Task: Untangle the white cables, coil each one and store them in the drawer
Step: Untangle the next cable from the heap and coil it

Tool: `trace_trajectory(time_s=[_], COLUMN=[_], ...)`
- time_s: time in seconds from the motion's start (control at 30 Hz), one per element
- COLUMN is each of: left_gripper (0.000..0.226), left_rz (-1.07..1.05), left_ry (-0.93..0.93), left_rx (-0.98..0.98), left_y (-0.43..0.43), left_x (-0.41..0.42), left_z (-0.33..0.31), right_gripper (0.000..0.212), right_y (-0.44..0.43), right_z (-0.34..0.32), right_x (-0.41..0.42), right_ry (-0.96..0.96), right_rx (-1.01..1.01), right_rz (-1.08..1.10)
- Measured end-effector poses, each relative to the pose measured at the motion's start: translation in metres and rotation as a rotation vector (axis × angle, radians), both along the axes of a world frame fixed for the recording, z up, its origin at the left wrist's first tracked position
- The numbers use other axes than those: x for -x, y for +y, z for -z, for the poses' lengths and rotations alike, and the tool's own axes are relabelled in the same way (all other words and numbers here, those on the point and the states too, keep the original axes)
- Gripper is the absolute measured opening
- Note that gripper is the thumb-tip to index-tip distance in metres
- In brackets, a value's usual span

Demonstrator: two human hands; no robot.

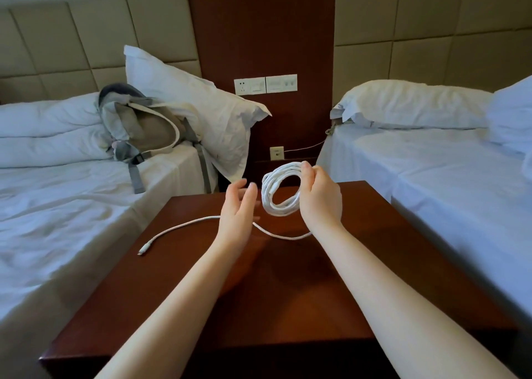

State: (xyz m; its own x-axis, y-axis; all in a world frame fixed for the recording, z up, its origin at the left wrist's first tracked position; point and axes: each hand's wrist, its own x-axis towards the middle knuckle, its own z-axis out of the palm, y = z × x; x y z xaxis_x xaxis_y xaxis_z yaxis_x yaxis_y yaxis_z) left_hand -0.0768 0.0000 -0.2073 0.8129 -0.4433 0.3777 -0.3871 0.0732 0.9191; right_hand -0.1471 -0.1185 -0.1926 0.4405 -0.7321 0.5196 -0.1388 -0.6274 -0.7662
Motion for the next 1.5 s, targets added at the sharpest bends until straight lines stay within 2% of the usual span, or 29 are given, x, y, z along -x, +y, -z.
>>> trace_trajectory(time_s=[0.07,0.13,0.23,0.37,0.47,0.57,0.63,0.77,1.0,1.1,1.17,1.23,1.37,1.5], left_gripper=[0.051,0.038,0.016,0.017,0.015,0.025,0.023,0.016,0.014,0.024,0.029,0.033,0.042,0.04], left_rz=[0.081,0.068,-0.067,-0.164,-0.099,0.029,0.01,-0.092,-0.173,-0.254,-0.292,-0.308,-0.3,-0.289], left_ry=[0.007,-0.059,-0.127,-0.132,-0.143,-0.061,-0.037,-0.114,-0.194,-0.146,-0.113,-0.066,0.046,0.125], left_rx=[0.059,0.04,0.028,0.113,0.105,0.098,0.093,0.083,0.056,0.06,0.069,0.1,0.16,0.224], left_y=[0.007,0.013,0.016,0.023,0.027,0.025,0.023,0.027,0.039,0.039,0.04,0.042,0.043,0.042], left_x=[0.007,0.014,0.019,0.021,0.025,0.033,0.037,0.043,0.039,0.033,0.029,0.025,0.019,0.02], left_z=[-0.006,-0.008,-0.004,0.0,0.001,0.005,0.008,0.004,-0.002,-0.005,-0.006,-0.007,-0.009,-0.011], right_gripper=[0.04,0.04,0.04,0.039,0.039,0.039,0.039,0.042,0.029,0.031,0.032,0.034,0.036,0.036], right_y=[0.01,0.021,0.034,0.046,0.049,0.048,0.047,0.047,0.036,0.042,0.048,0.05,0.051,0.053], right_z=[0.004,0.006,0.007,0.006,0.008,0.012,0.014,0.018,0.019,0.019,0.019,0.02,0.023,0.022], right_x=[-0.003,-0.005,-0.005,-0.001,0.005,0.012,0.013,0.017,0.023,0.027,0.033,0.038,0.038,0.036], right_ry=[-0.014,-0.009,0.016,-0.065,-0.073,-0.084,-0.049,-0.007,-0.169,-0.224,-0.174,-0.039,0.229,0.307], right_rx=[-0.004,-0.01,-0.031,-0.044,-0.083,-0.11,-0.094,-0.048,0.225,0.229,0.173,0.156,0.177,0.187], right_rz=[-0.092,-0.16,-0.178,-0.185,-0.163,-0.129,-0.114,-0.162,-0.124,-0.373,-0.608,-0.741,-0.782,-0.754])
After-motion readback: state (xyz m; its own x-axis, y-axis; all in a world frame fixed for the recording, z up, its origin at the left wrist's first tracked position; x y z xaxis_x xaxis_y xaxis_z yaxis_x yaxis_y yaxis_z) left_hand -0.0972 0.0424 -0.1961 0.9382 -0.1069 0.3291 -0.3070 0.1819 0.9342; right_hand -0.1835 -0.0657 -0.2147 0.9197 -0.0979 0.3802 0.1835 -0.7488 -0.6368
